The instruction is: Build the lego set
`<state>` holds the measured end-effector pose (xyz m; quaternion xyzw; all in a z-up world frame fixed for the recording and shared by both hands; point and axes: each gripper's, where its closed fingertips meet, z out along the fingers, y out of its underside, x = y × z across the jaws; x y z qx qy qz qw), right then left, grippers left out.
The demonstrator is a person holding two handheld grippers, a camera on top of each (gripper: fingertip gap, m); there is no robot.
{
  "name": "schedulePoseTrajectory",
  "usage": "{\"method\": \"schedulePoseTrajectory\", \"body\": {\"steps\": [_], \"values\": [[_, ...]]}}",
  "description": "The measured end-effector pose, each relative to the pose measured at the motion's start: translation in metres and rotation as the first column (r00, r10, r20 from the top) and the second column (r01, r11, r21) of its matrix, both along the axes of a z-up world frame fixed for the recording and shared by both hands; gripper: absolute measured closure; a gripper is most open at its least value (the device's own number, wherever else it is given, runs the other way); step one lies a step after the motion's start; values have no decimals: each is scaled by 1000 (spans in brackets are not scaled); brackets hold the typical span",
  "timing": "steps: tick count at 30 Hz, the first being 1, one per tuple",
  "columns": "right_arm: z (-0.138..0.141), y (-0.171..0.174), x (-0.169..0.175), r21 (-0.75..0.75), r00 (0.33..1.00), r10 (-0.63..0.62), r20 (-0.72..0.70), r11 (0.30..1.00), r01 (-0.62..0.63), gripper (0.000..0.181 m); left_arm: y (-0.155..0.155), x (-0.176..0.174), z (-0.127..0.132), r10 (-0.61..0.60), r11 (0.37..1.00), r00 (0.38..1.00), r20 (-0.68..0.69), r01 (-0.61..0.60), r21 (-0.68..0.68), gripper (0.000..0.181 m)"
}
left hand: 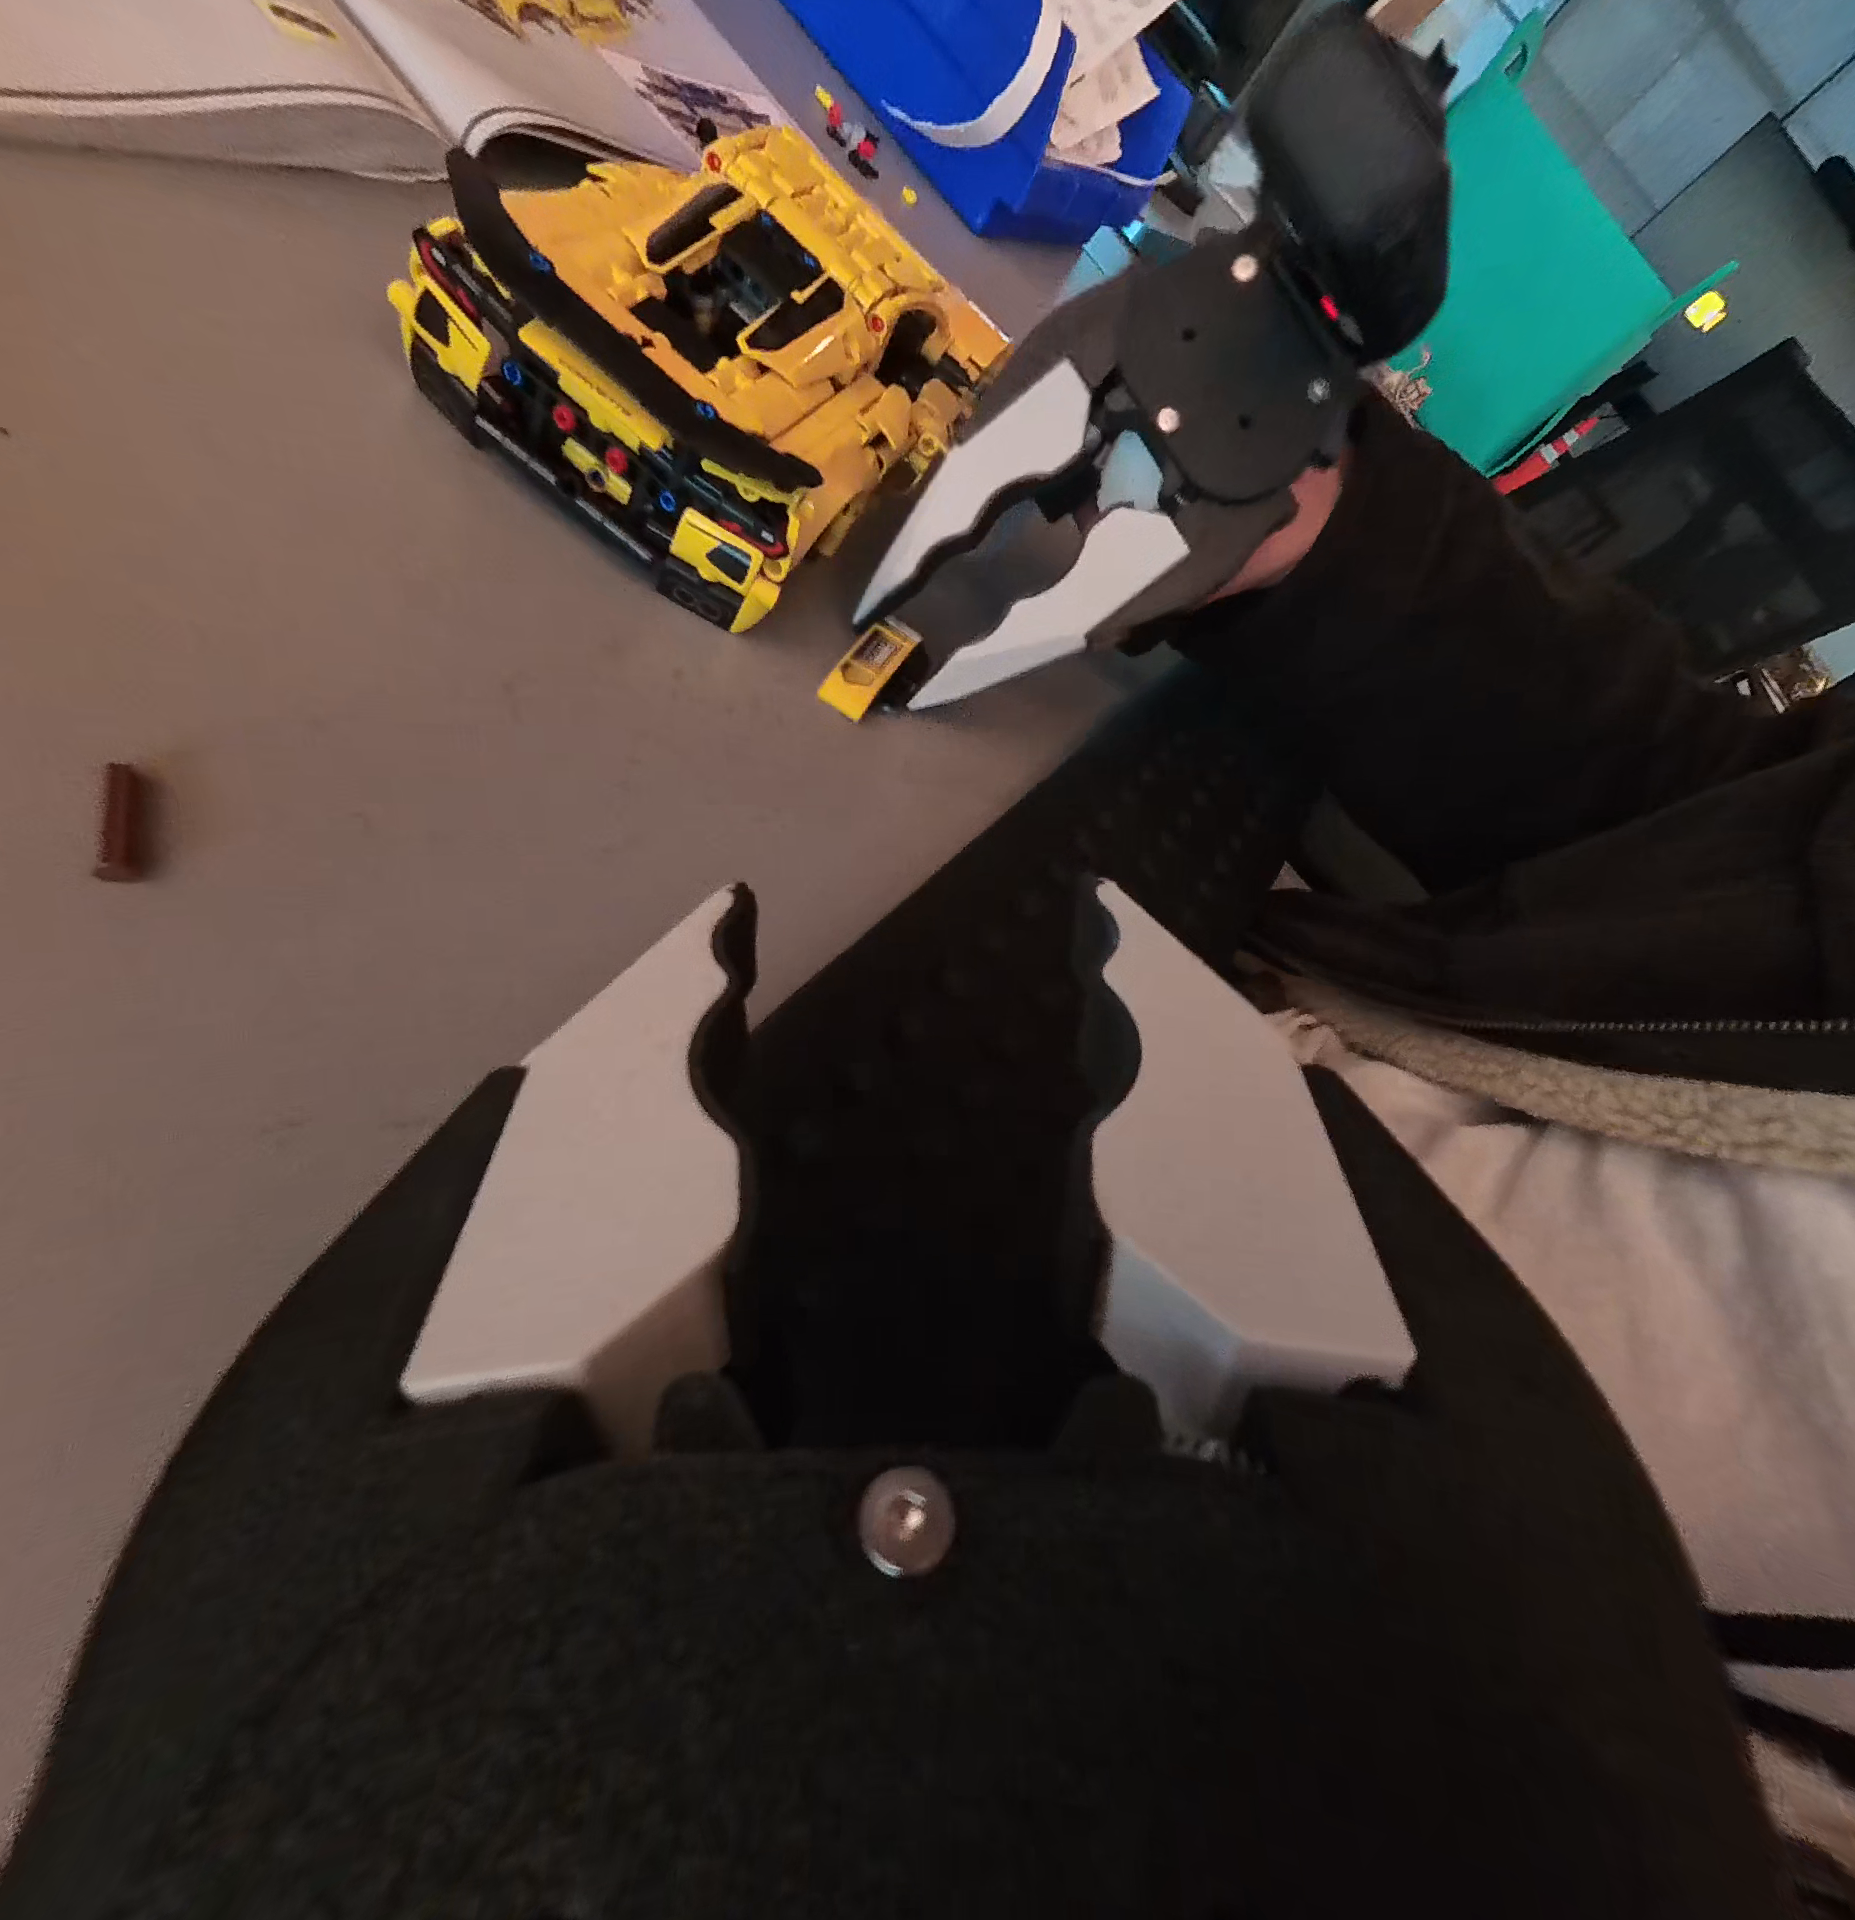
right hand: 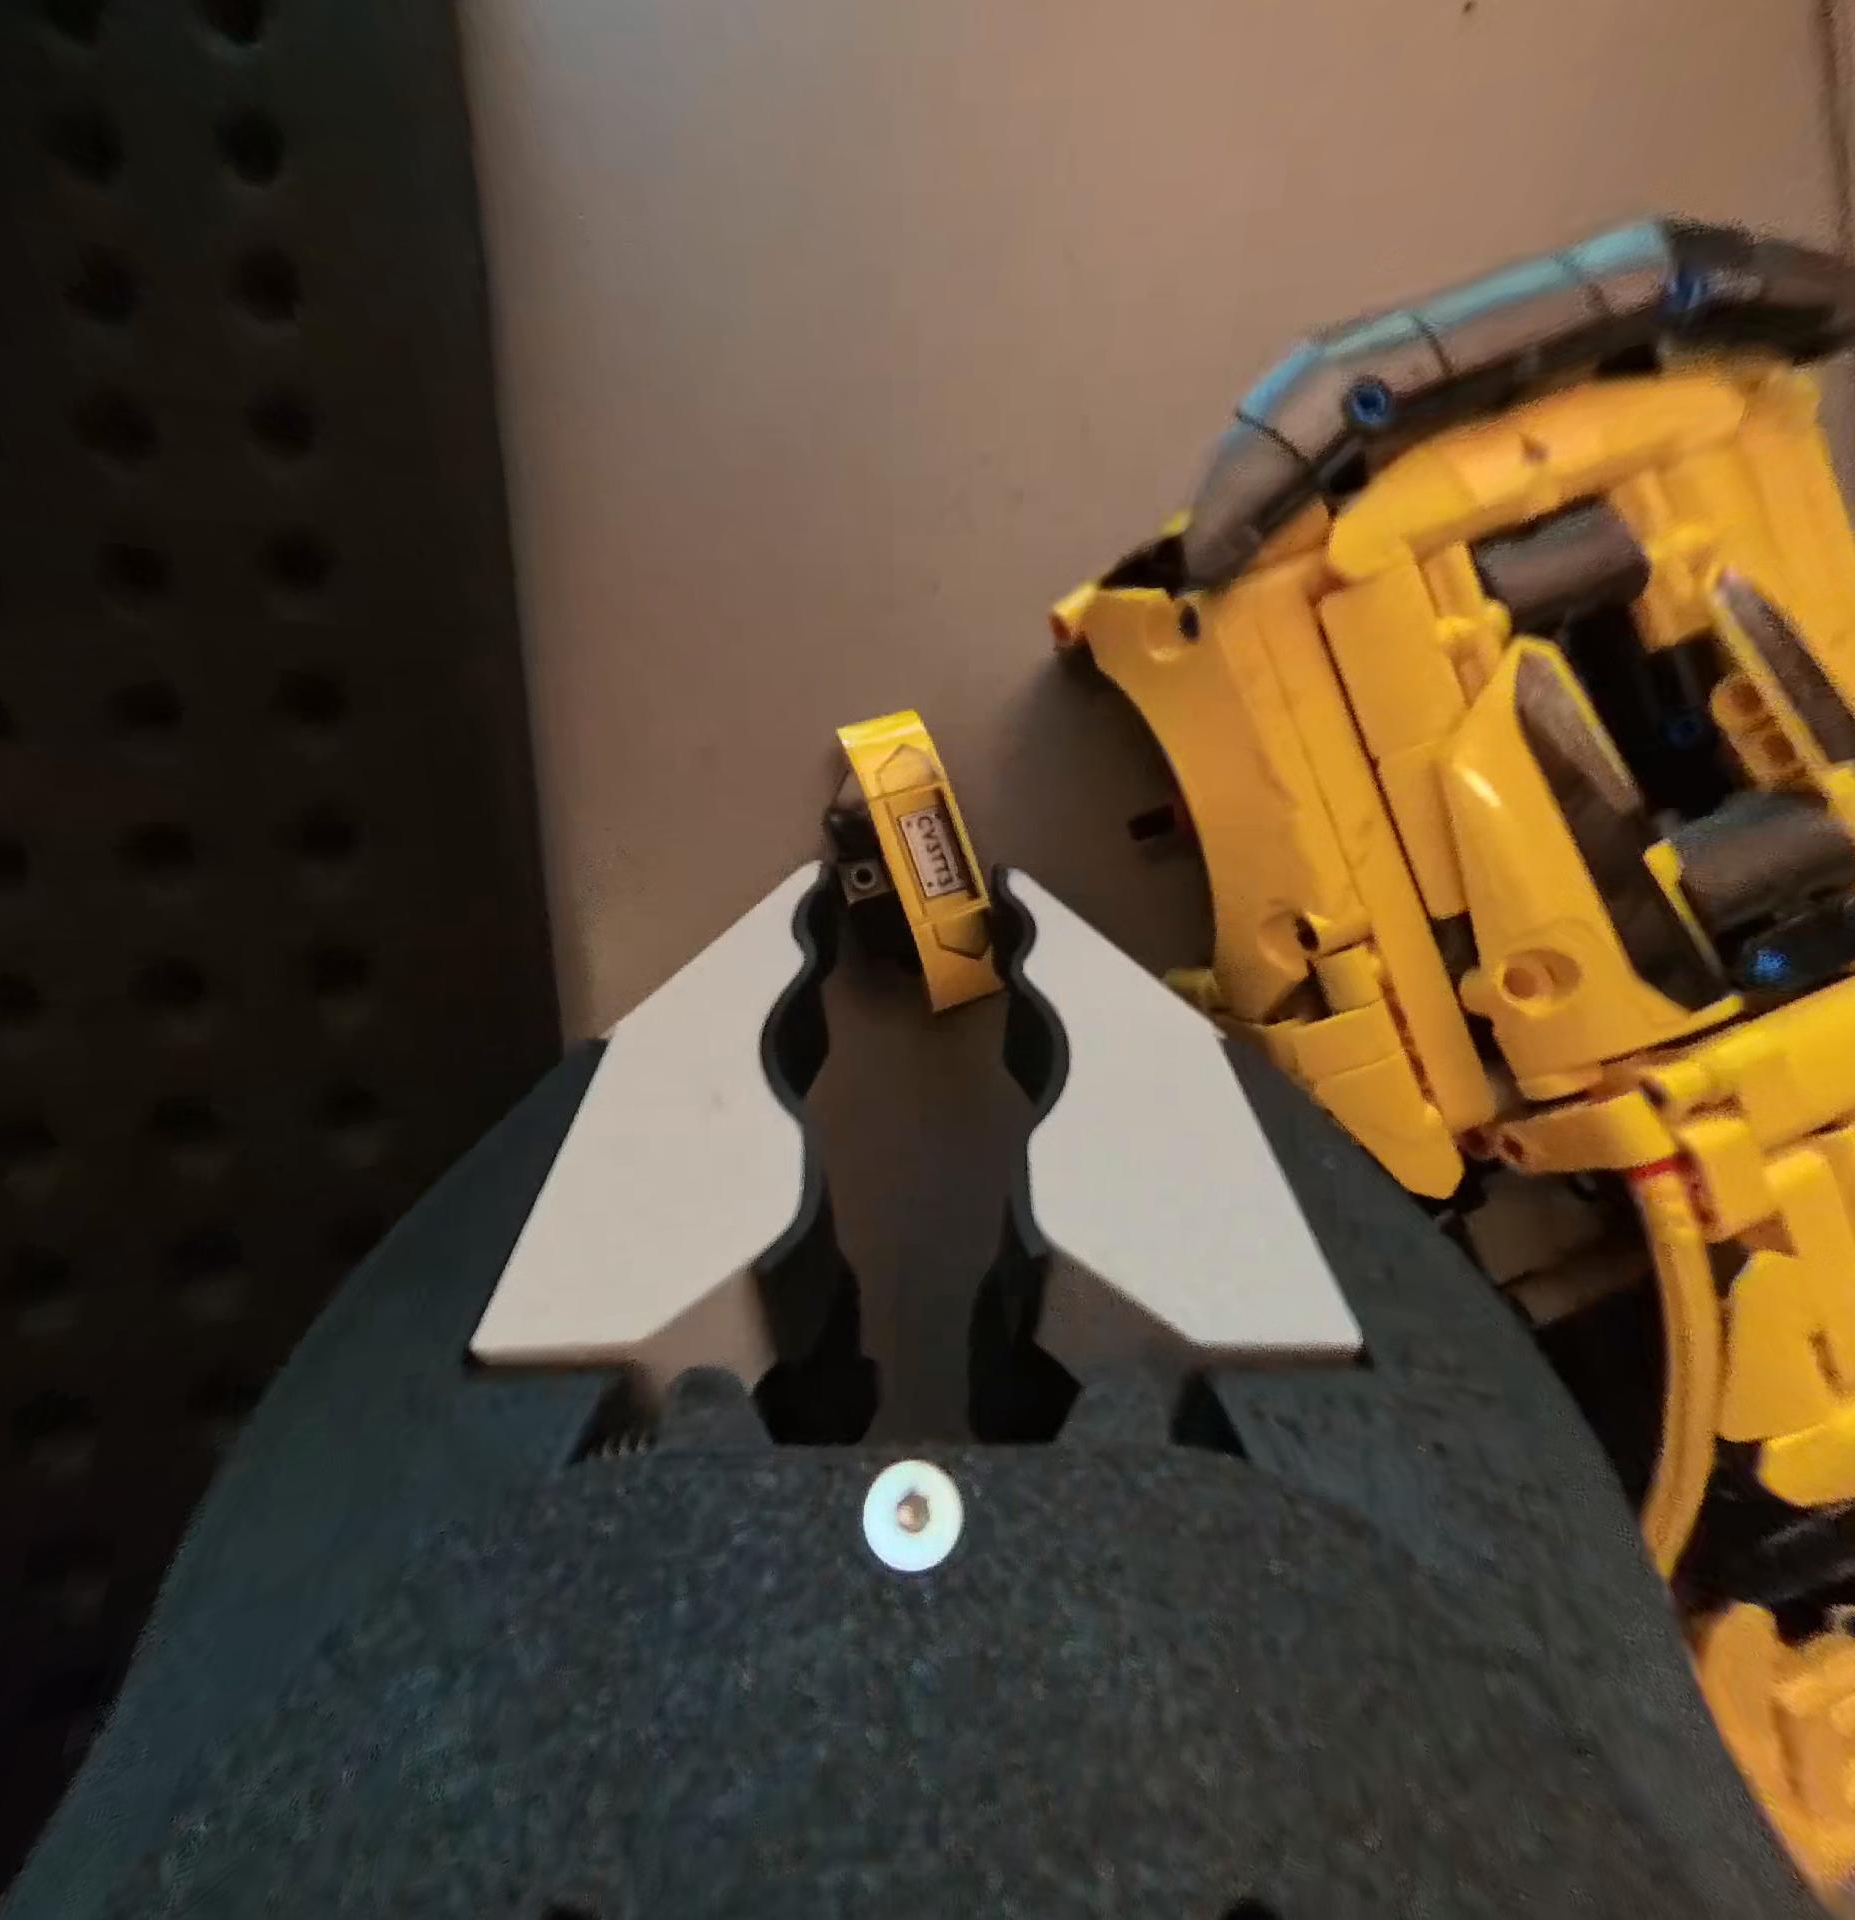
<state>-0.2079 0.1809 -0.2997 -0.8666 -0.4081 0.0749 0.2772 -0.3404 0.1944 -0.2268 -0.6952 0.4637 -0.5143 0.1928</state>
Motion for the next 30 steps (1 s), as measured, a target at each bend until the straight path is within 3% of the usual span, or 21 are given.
{"method": "schedulePoseTrajectory", "body": {"steps": [2,4,7,10,12,14,16,19,21,23,25,27,30], "values": [[11,8,-4,147,994,8,109,989,-24,153,-1,9,2,11,1000,1000,11,-11,-18,119],[34,19,-15,364,967,-10,253,927,-86,153,-1,20,3,25,998,999,32,-23,-51,119],[82,22,-45,663,906,-83,416,709,-240,153,1,38,10,56,992,993,99,-44,-119,120],[107,12,-69,776,862,-140,488,521,-355,154,-5,48,36,41,988,970,238,-3,-156,123],[119,6,-76,825,860,-175,480,422,-375,154,-13,49,46,-6,994,959,285,37,-105,135],[126,-2,-80,851,871,-172,460,363,-378,154,-20,50,48,-52,997,956,290,66,-40,155],[128,-8,-83,858,878,-157,453,343,-381,155,-26,50,52,-92,995,948,304,99,-7,164],[123,-14,-83,860,902,-100,420,362,-360,155,-37,48,49,-188,981,938,291,165,101,173],[115,-19,-83,845,952,-19,305,467,-261,155,-39,45,45,-255,954,928,273,195,227,175],[124,-31,-90,822,992,94,79,556,-118,146,-42,41,44,-346,891,899,266,227,392,175],[133,-39,-91,711,964,172,-203,702,24,136,-46,35,48,-449,787,854,262,240,568,175],[137,-45,-90,587,889,225,-398,808,58,137,-52,30,51,-529,691,814,238,250,678,175],[137,-49,-93,542,848,279,-450,841,11,150,-58,26,50,-600,609,779,182,298,735,175]]}}
